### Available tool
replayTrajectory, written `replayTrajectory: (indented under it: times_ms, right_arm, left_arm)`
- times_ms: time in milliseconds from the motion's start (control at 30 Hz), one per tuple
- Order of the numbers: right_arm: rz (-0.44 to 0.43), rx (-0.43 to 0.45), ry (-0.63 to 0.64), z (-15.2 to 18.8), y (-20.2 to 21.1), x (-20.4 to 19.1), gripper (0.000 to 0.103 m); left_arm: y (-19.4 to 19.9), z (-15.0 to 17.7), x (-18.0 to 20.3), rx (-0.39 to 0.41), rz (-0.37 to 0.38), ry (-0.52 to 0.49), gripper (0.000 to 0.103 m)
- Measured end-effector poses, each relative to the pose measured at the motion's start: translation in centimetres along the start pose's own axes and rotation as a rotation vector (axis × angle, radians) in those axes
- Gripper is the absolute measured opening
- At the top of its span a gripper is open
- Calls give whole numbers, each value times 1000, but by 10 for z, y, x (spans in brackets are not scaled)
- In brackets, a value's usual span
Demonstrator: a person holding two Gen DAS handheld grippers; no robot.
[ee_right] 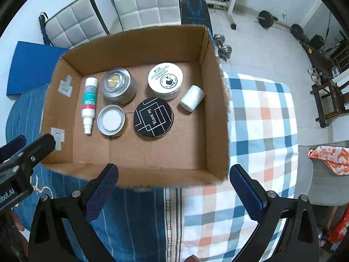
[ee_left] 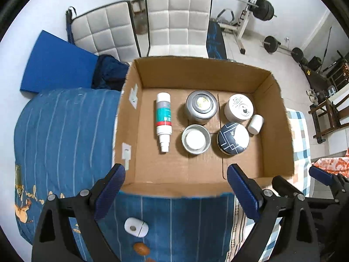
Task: Organize rigid objects
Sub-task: 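Lower the cap and cup into the box and open both tools, then grasp the white earbud case with the right tool while the left tool grasps the walnut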
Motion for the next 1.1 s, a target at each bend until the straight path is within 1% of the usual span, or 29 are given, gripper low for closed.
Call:
replayTrajectory:
  times_ms: [233, 367, 433, 467, 533, 600, 633, 667, 767, 833, 900, 933, 1033, 1067, 1100]
  right_arm:
    - [-21, 89, 4, 27, 47, 12, 103]
    - [-35, 128, 4, 39, 71, 17, 103]
    - [-41, 138, 1, 45, 79, 21, 103]
    - [-46, 137, -6, 49, 82, 23, 103]
    - [-53, 122, -8, 56, 81, 25, 103]
    - [-54, 99, -7, 68, 76, 26, 103]
    - [-58, 78, -3, 75, 70, 25, 103]
    - [-61, 59, 0, 82, 64, 24, 103]
    - [-66, -10, 17, 104, 37, 15, 103]
    - [-84, -77, 29, 120, 13, 6, 103]
    - [-86, -118, 45, 133, -7, -5, 103]
    - [-95, -138, 55, 139, -15, -11, 103]
    - [-103, -207, 99, 159, -44, -33, 103]
    - [-102, -221, 112, 165, -51, -40, 103]
    - [-98, -230, 124, 170, -56, -45, 103]
  left_arm:
    - [39, 24, 6, 78, 0, 25, 96]
    - [57, 35, 10, 102, 10, 35, 96]
    - [64, 44, 9, 105, -9, 39, 96]
    - [64, 51, 6, 99, -32, 42, 96]
    - [60, 70, -3, 69, -89, 59, 96]
    - [49, 95, -17, 25, -124, 98, 96]
    - [43, 106, -24, 3, -132, 116, 96]
    - [31, 124, -36, -41, -144, 149, 96]
    - [2, 166, -56, -135, -154, 212, 96]
    - [-15, 192, -64, -190, -133, 251, 95]
    - [-36, 215, -67, -243, -110, 273, 95]
    - [-43, 222, -66, -263, -100, 280, 95]
    - [-75, 238, -61, -314, -21, 322, 95]
    - [-83, 240, -58, -320, 8, 332, 95]
    - [-89, 240, -56, -323, 17, 336, 94]
Point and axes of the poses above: each gripper's, at about its wrist camera, not at the fingertips, and y roughly against the way its jaws point, x to its right, z to its underside, the point moved 2 cm from there along -y, roughly the way its jaws point, and after that the axes turned 12 degrees about -y, right-handed, at the moved point
